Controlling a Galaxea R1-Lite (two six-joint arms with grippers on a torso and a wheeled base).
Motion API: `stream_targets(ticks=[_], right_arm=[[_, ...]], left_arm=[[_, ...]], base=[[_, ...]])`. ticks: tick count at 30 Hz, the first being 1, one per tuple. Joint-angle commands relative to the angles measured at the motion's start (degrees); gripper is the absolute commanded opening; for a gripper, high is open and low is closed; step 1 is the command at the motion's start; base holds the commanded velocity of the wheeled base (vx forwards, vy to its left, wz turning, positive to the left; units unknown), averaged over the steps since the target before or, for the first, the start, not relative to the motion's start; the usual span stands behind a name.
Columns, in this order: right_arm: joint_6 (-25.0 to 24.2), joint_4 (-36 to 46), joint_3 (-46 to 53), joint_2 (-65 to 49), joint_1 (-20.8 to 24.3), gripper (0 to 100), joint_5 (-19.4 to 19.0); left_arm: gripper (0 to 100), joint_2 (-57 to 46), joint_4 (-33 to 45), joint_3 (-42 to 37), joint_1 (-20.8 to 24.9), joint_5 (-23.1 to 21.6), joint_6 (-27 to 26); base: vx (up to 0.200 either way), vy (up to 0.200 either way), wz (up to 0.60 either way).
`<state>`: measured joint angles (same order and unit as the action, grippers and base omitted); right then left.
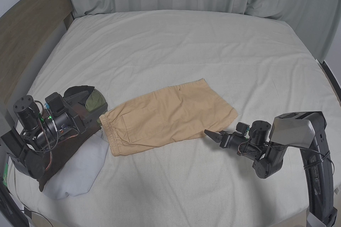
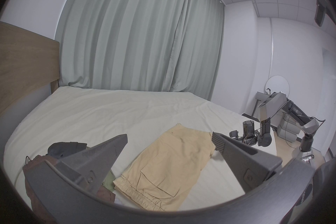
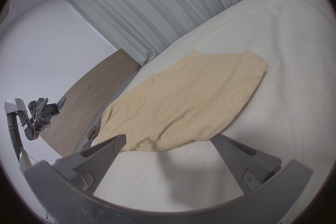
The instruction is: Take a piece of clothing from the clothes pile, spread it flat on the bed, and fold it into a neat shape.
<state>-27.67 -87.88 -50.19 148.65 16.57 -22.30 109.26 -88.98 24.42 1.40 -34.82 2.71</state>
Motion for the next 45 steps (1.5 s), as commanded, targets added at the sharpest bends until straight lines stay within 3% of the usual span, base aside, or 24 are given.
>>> stream_targets(ticks=[1, 22, 36, 37, 45], right_arm=[[-0.5, 0.5, -2.5, 2.4, 1.0, 100, 0.1], [-9.4, 6.0, -14.6, 5.6, 6.4, 100, 2.6], [-9.6, 6.7, -16.2, 6.4, 6.3, 100, 4.2], [-9.6, 6.5, -16.2, 6.7, 6.3, 0, 4.2], [-9.6, 6.0, -16.1, 6.8, 6.4, 0, 4.3]], left_arm=[[100, 0.6, -0.1, -0.4, 0.1, 0.0, 0.0], [100, 2.8, -0.1, -0.3, 0.3, -0.2, -1.0], [100, 2.7, -0.1, -0.5, 0.8, -1.0, -1.1], [100, 2.5, -0.1, -0.6, 0.7, -1.1, -1.1], [100, 2.4, -0.1, -0.6, 0.8, -1.1, -1.0]], base=[[0.0, 0.0, 0.0], [0.0, 0.0, 0.0], [0.0, 0.0, 0.0], [0.0, 0.0, 0.0], [0.0, 0.0, 0.0]])
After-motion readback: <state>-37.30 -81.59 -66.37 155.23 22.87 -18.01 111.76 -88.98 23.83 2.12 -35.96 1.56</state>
